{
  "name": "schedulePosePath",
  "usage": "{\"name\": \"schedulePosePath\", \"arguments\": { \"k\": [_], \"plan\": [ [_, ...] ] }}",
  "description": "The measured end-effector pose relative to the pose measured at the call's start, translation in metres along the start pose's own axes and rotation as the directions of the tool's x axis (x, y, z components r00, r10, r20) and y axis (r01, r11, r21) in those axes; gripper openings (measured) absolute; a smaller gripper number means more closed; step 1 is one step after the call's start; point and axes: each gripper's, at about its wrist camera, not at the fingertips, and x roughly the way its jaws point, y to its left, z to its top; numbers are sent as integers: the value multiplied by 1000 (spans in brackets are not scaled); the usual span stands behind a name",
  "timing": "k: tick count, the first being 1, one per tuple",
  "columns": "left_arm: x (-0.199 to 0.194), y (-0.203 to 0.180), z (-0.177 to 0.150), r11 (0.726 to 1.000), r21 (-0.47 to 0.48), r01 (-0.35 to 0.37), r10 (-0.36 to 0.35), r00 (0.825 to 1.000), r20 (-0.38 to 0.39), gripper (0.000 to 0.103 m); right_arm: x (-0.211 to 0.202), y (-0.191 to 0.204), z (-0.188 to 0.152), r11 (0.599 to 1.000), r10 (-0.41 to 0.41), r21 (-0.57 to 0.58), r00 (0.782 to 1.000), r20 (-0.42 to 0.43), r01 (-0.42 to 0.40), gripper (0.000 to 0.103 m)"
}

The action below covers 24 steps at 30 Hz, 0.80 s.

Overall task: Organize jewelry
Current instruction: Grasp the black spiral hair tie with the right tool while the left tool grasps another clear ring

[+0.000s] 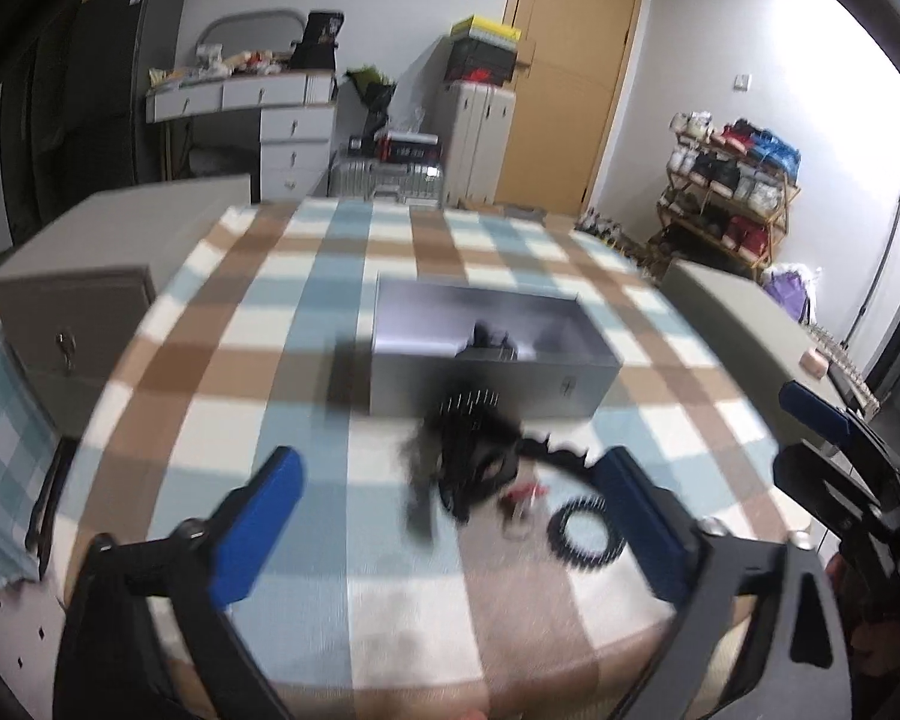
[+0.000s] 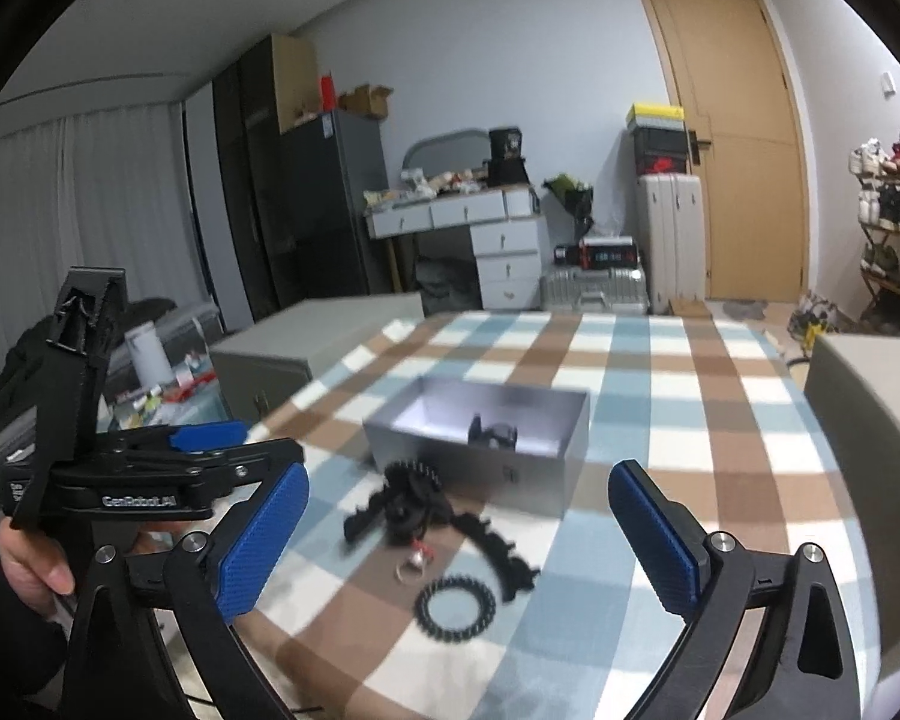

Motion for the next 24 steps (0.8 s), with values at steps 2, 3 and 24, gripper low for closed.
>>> {"name": "schedulePosePath", "arguments": {
  "k": [2, 3, 24],
  "plan": [
    [1, 1, -9, 1000, 8, -9, 9, 1000, -22, 99, 7, 0, -11, 1000, -5, -8, 999, -37, 5, 101],
    [1, 1, -12, 1000, 14, -15, 16, 999, -28, 99, 13, 0, -17, 1000, -10, -12, 998, -65, 9, 101],
    [9, 19, -55, 1000, -5, -23, 22, 985, -170, 99, 80, 11, -67, 996, -80, -51, 950, -301, 68, 89]
  ]
}}
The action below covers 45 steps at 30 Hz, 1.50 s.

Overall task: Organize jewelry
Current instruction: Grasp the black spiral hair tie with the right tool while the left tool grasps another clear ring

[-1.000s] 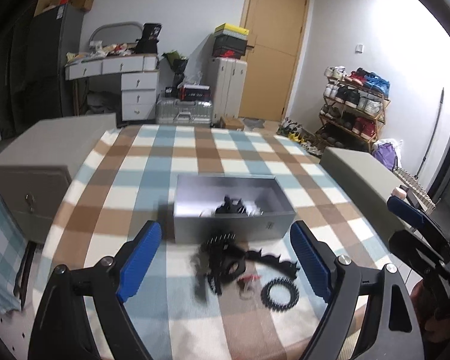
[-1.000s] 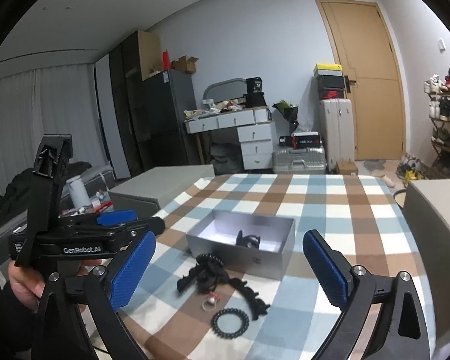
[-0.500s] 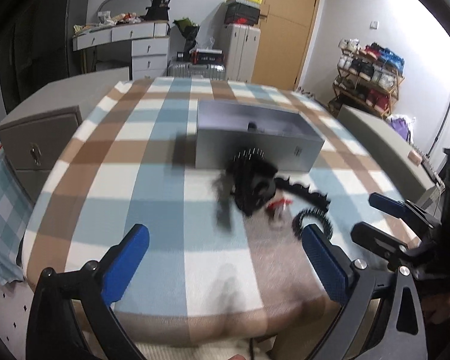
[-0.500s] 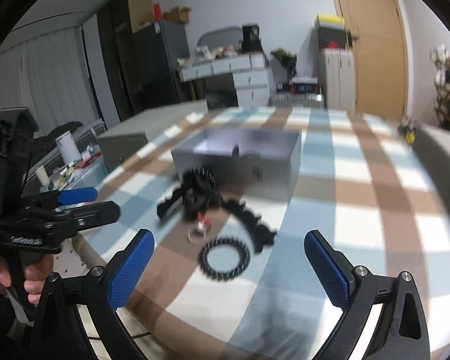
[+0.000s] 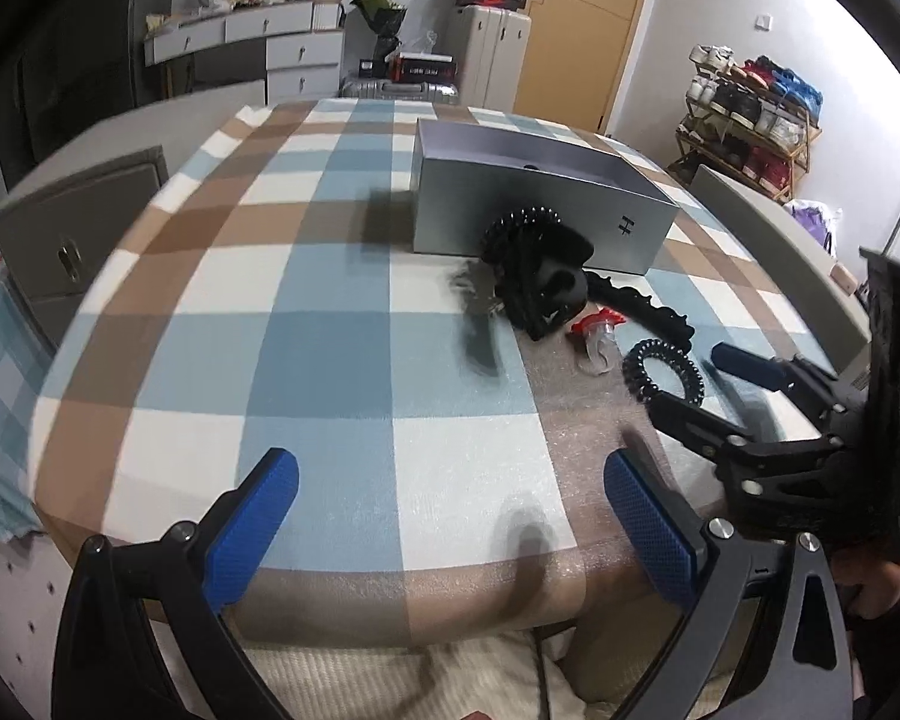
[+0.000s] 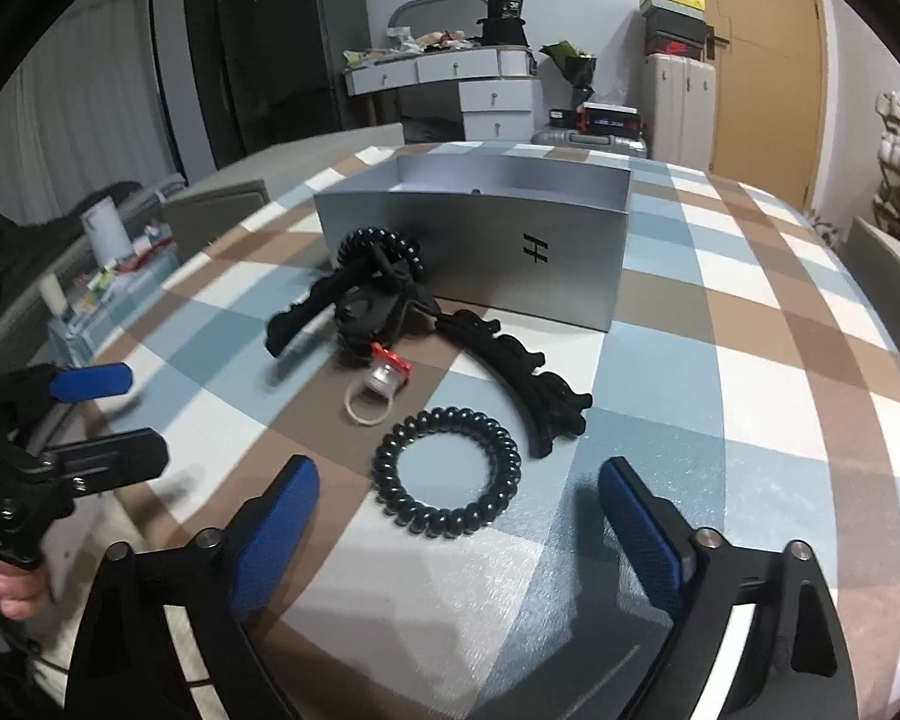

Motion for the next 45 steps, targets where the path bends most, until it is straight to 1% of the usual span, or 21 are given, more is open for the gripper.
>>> {"name": "schedulePosePath", "arguments": {
  "k": [2, 5, 7, 8, 10, 11, 12, 16, 19, 23, 34, 37, 40, 43, 45],
  "plan": [
    [0, 1, -1, 1000, -13, 0, 0, 1000, -2, 99, 2, 0, 1, 1000, -16, -6, 1000, 1, 16, 86],
    [0, 3, -2, 1000, -16, -14, 14, 1000, -5, 99, 4, 2, 3, 999, -21, -29, 1000, -5, 21, 78],
    [1, 6, -2, 999, -30, -17, 17, 1000, -13, 99, 6, 7, 3, 997, -42, -68, 999, -9, 42, 65],
    [2, 8, -2, 999, -36, -19, 19, 1000, -17, 99, 5, 9, 4, 996, -40, -79, 999, -5, 40, 62],
    [3, 10, -1, 999, -49, -20, 18, 1000, -25, 99, 6, 13, 4, 995, -34, -94, 999, -3, 33, 53],
    [3, 10, -1, 998, -52, -20, 18, 999, -28, 99, 6, 14, 4, 994, -37, -100, 999, 0, 37, 52],
    [3, 10, -1, 998, -52, -22, 20, 999, -32, 99, 6, 15, 3, 993, -41, -106, 999, 6, 41, 48],
    [3, 5, 0, 999, -40, -25, 24, 999, -38, 99, 5, 17, 3, 993, -35, -116, 999, 11, 36, 41],
    [5, -1, 2, 999, -25, -25, 24, 999, -46, 99, 4, 15, 2, 994, -26, -104, 1000, 12, 27, 39],
    [9, -6, 5, 1000, -11, -26, 25, 998, -59, 99, 1, 10, 3, 995, 2, -96, 1000, 21, 0, 38],
    [22, -21, 10, 999, 26, -36, 38, 994, -102, 99, -15, -7, 1, 996, 86, -32, 994, 68, -84, 38],
    [26, -27, 12, 999, 30, -23, 26, 993, -118, 99, -24, -13, -1, 994, 105, -19, 990, 95, -104, 38],
    [32, -39, 16, 997, 80, 4, 8, 989, -147, 99, -34, -21, -2, 994, 104, -2, 987, 125, -105, 38],
    [35, -51, 23, 992, 124, 9, 8, 991, -136, 99, -44, -30, -4, 995, 95, 17, 984, 153, -99, 38],
    [40, -58, 28, 990, 138, 22, -1, 989, -148, 99, -48, -35, -6, 994, 95, 29, 982, 165, -101, 38]
  ]
}}
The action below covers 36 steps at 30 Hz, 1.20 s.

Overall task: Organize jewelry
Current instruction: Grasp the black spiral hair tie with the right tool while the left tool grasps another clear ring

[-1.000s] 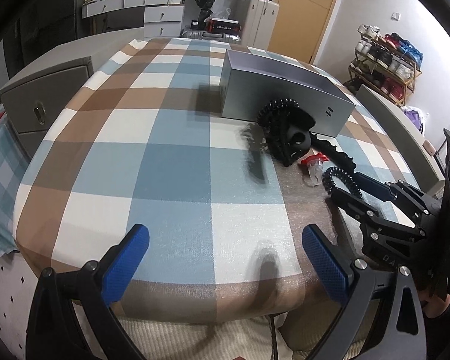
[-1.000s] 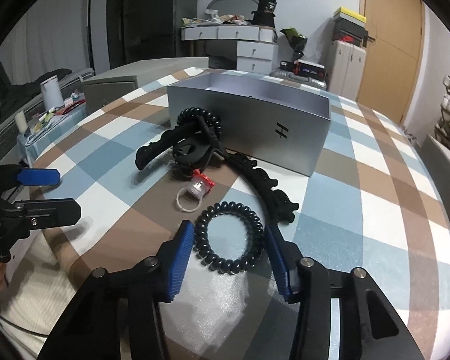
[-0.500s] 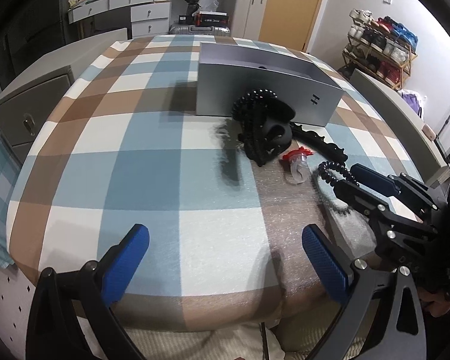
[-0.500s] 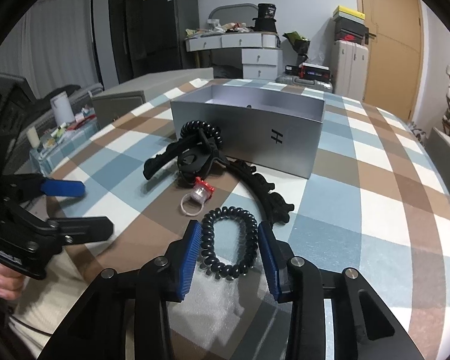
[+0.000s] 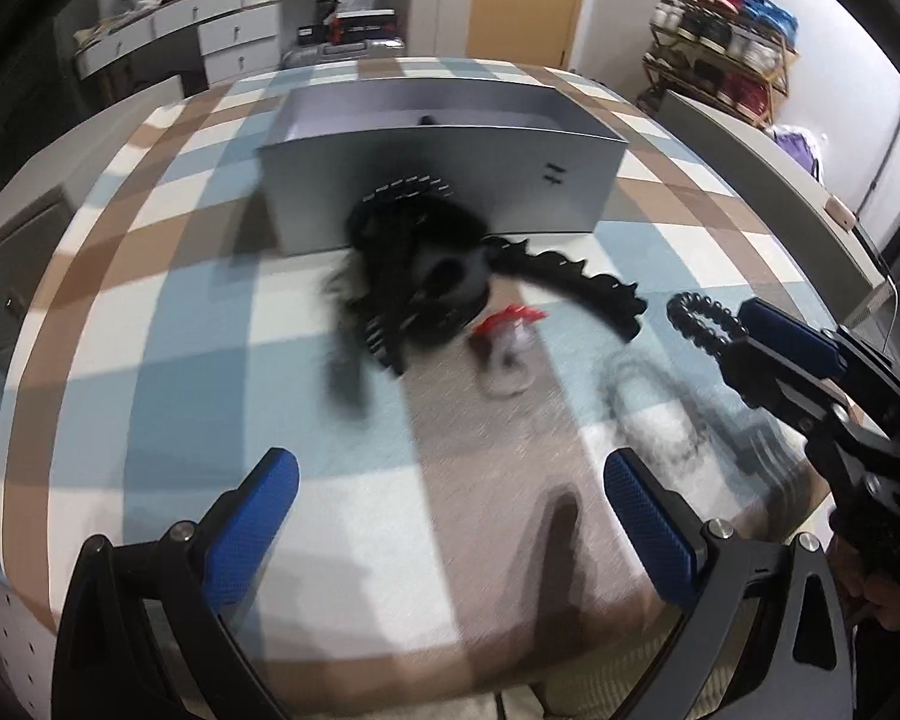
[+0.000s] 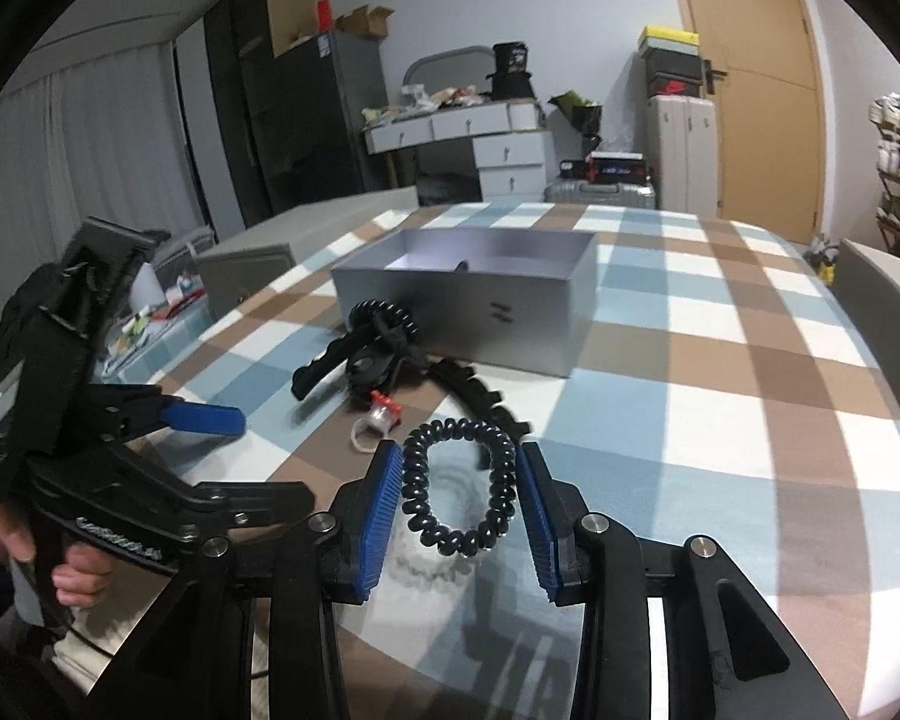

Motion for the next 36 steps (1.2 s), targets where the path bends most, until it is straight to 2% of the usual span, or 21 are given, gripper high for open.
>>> {"name": "schedulePosePath", "arguments": {
  "k": [3, 5, 9, 11, 14, 16, 17, 18, 19, 21, 25, 27, 29, 36],
  "plan": [
    [4, -6, 7, 999, 1, 37, -37, 999, -5, 99, -8, -5, -4, 1000, -14, 7, 1000, 19, 14, 38],
    [9, -9, 10, 999, 8, 32, -32, 999, -14, 99, -12, -8, -5, 1000, -16, 14, 999, 28, 15, 38],
    [16, -8, 17, 999, -4, 35, -35, 999, -29, 92, -16, -14, -7, 999, -16, 29, 999, 39, 15, 38],
    [17, -9, 20, 1000, 1, 19, -19, 999, -28, 86, -18, -16, -9, 999, -17, 37, 999, 43, 15, 38],
    [18, -12, 23, 1000, 9, 3, -3, 1000, -30, 81, -20, -20, -12, 999, -17, 43, 999, 51, 15, 38],
    [18, -14, 23, 999, 24, -21, 22, 999, -23, 72, -20, -23, -12, 999, -15, 53, 998, 54, 12, 38],
    [18, -16, 22, 998, 42, -37, 38, 999, -20, 62, -19, -25, -13, 998, -12, 58, 998, 54, 9, 38],
    [18, -19, 21, 996, 66, -55, 56, 998, -17, 57, -19, -25, -13, 998, -11, 60, 998, 55, 8, 38],
    [17, -22, 20, 994, 89, -62, 63, 998, -9, 54, -19, -27, -13, 998, -9, 63, 998, 55, 6, 38],
    [16, -22, 20, 995, 92, -48, 50, 999, -15, 45, -19, -28, -14, 998, -5, 66, 998, 57, 2, 38],
    [16, -22, 21, 995, 84, -50, 53, 998, -26, 41, -16, -32, -16, 996, -8, 87, 999, 50, 4, 38],
    [15, -24, 22, 995, 93, -47, 50, 998, -29, 26, -16, -33, -16, 995, -10, 95, 999, 43, 6, 38],
    [15, -26, 22, 994, 99, -41, 44, 998, -33, 16, -18, -32, -15, 996, -13, 93, 999, 47, 8, 38],
    [14, -25, 24, 996, 91, -11, 15, 999, -43, 15, -22, -19, -13, 999, 13, 49, 998, 67, -16, 38]
  ]
}}
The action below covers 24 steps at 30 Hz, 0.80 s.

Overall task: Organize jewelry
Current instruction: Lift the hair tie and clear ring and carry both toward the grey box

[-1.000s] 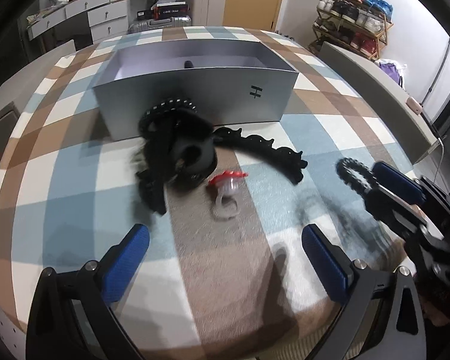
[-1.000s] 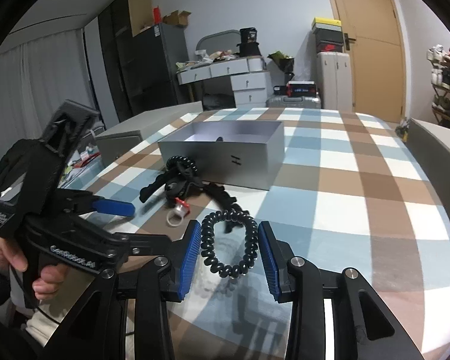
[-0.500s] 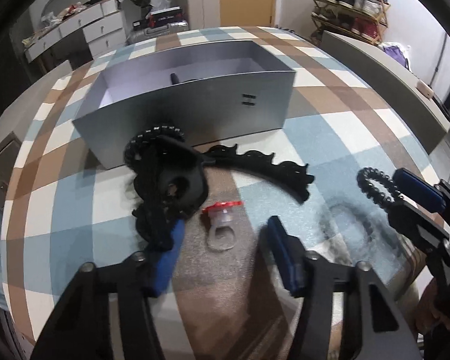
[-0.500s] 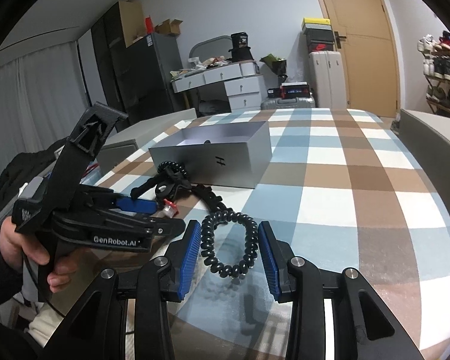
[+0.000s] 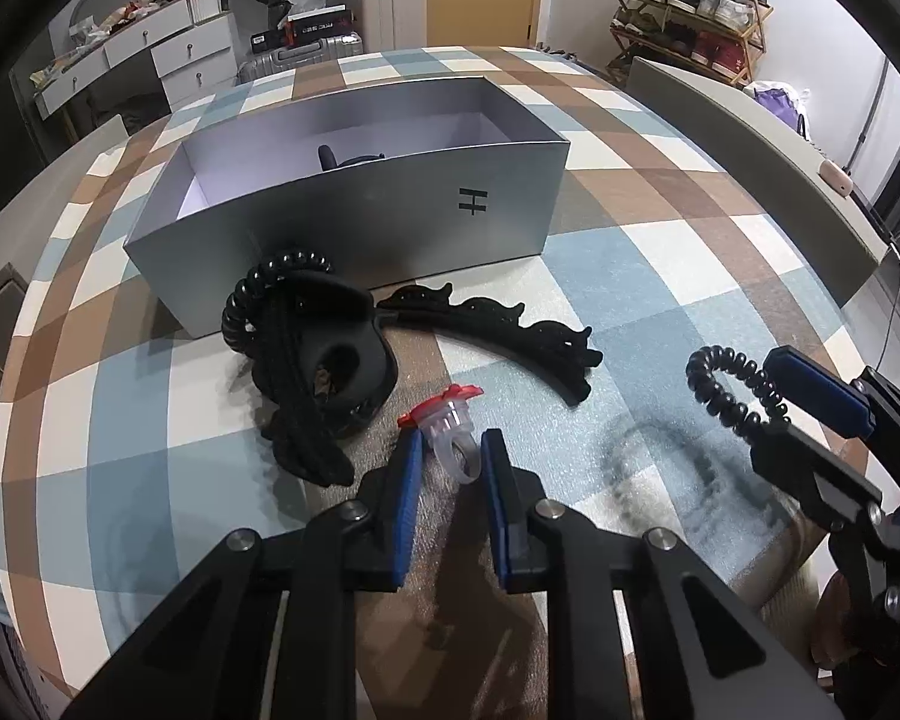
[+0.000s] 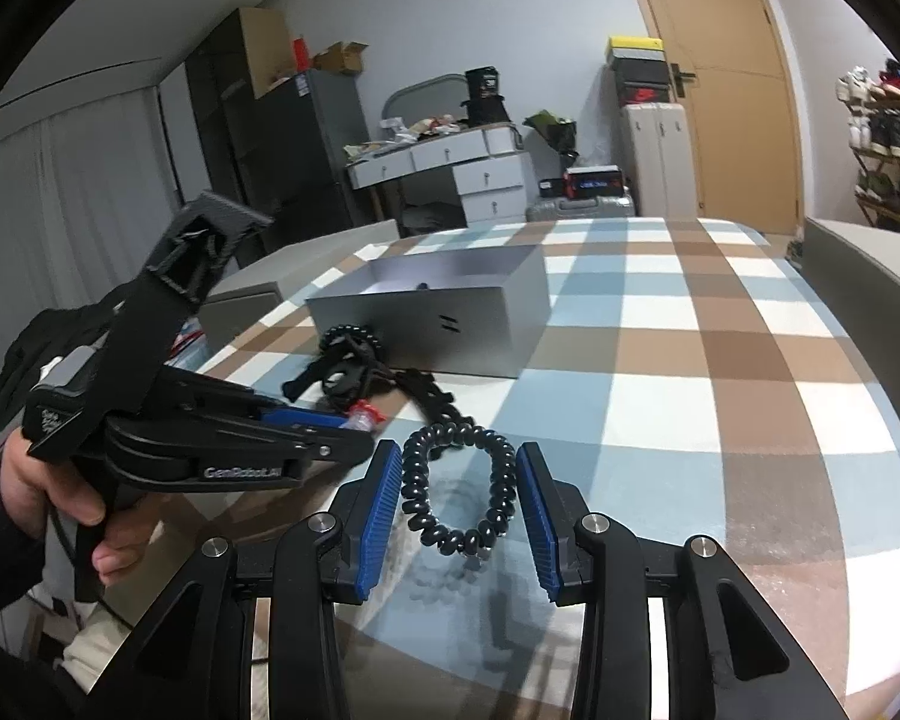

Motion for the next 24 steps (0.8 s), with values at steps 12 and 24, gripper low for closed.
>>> {"name": "schedulePosePath", "arguments": {
  "k": [12, 24],
  "plan": [
    [-11, -1, -4, 1000, 9, -9, 8, 999, 47, 14, 3, 9, 5, 1000, 6, -4, 1000, -15, -6, 38],
    [-16, 12, -9, 998, -25, 65, -63, 995, 73, 4, 6, 22, 14, 1000, 5, -20, 1000, -31, -6, 38]
  ]
}}
